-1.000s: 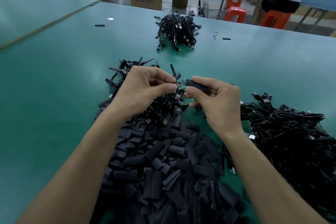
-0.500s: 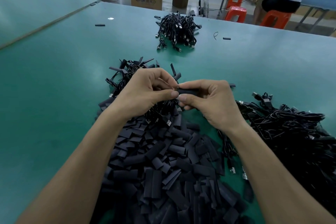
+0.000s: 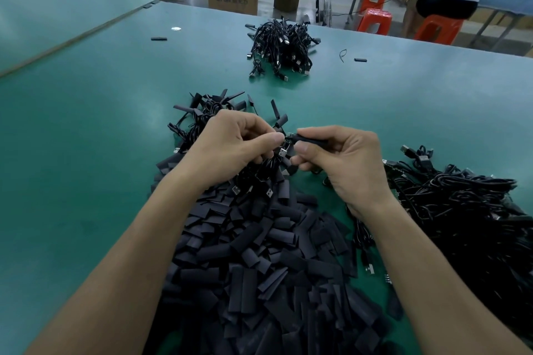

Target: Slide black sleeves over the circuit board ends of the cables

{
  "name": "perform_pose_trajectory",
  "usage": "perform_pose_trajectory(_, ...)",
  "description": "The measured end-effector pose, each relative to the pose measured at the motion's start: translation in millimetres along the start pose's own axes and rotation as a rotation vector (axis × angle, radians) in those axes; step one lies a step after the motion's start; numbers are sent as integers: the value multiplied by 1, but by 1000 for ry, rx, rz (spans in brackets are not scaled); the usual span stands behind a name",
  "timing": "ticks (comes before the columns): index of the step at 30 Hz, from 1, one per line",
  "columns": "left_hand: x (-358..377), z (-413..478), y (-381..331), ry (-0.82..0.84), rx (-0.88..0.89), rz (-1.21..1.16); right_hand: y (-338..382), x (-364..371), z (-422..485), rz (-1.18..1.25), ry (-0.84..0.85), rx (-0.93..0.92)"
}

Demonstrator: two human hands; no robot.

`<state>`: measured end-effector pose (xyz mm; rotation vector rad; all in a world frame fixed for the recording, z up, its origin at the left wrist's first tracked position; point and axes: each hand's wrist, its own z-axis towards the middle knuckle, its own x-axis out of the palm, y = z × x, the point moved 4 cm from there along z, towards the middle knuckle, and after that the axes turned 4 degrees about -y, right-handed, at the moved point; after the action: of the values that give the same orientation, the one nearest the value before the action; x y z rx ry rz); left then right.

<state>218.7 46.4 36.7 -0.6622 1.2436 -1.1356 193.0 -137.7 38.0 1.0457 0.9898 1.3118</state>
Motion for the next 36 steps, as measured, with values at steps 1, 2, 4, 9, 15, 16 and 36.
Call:
perform_pose_trajectory(1,1,0,0,5,5,25,0,0,0,-1,0,1)
perform_pose_trajectory(2,1,0,-1,9,14,42,0,0,0,-3,1,1)
perform_pose_trajectory(4,2,-1,-3,14,35,59,0,0,1,-15,7,-1)
perform_pose_trajectory(9,5,-2,-6,50,63,69,-1,4,1,-83,18,-14)
perform_pose_trajectory(15,5,-2,-4,45,47,41,-1,1,-1,-79,-122,-57)
perform_pose_trajectory(16,5,-1,-4,26,42,31,-1,0,-2,-73,-175,-67)
perform_pose_trajectory(36,9,-2,-6,1,41,-123,-7,15,-6,117,-233,-59)
